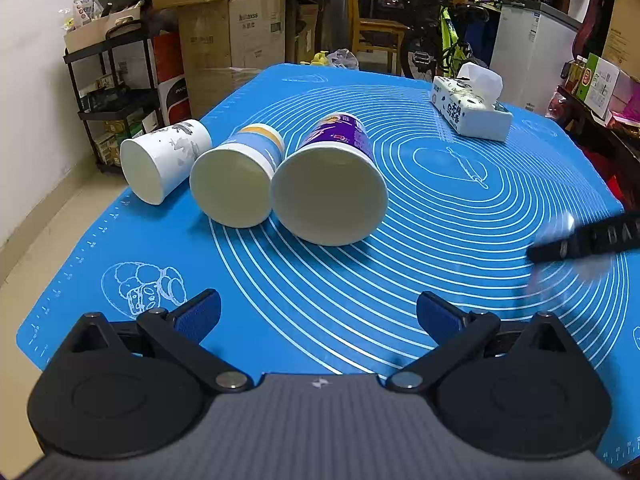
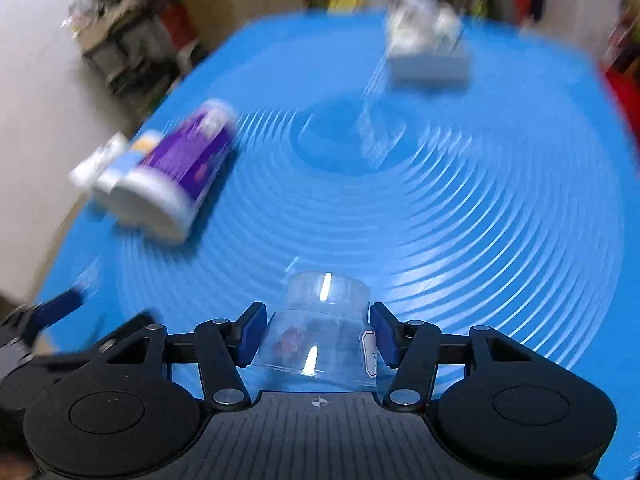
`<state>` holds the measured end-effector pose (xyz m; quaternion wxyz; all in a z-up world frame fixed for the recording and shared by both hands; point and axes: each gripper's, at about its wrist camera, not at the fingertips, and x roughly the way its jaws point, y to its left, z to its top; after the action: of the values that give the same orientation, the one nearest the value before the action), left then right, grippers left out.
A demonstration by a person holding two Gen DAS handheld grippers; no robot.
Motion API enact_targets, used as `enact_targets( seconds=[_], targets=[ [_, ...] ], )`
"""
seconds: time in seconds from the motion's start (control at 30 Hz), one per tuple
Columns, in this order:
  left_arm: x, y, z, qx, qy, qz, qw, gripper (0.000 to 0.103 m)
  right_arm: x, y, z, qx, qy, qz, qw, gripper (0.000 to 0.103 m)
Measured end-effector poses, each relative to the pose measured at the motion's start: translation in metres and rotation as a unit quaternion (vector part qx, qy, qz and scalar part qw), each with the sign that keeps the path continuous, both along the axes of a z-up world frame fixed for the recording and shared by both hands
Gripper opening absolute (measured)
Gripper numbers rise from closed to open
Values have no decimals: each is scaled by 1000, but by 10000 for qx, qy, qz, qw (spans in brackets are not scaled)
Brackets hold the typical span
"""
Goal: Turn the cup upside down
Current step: 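Lift the clear cup with the right tool and rotate it rim-down, then lower the cup rim-down onto the mat and open the right tool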
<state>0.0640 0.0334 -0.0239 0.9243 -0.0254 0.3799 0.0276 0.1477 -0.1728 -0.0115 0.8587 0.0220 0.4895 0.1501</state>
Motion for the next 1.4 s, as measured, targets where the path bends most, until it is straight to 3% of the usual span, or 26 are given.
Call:
enact_targets(
  seconds=[0.07,0.17,0.27,0.33,0.57,0.67,0.87,1.03,1.4],
  targets=[
    [0,-2,-1,9,-8,-9,10000,103,-3,-5,3,-239,-740,-307,9965,61],
    [-1,-4,-1,24,-40,2,10000,103,-11,-10,-6,-629,-1883,-576,9784,61],
    [-1,-5,-3,38,-38,8,10000,103,-18,-17,-25,-800,-2585,-583,9609,61],
    [-1,-5,-3,36,-47,7,10000,103,-22,-20,-37,-960,-2765,-536,9547,61],
    [-3,-13,-6,31,-39,-90,9999,103,-39,-24,-50,-994,-2591,-422,9598,61],
    [-6,-19,-7,86,-40,-171,9998,103,-49,-29,-56,-855,-2332,-513,9673,61],
    [-4,-25,-7,45,-12,-244,9997,103,-54,-33,-58,-685,-2277,-578,9696,61],
    [-8,-29,-1,38,-76,-296,9995,103,-67,-40,-46,-532,-2337,-677,9685,76],
    [-37,-54,19,102,-158,-792,9967,103,-133,-56,-10,-375,-2174,-776,9723,79]
  ],
)
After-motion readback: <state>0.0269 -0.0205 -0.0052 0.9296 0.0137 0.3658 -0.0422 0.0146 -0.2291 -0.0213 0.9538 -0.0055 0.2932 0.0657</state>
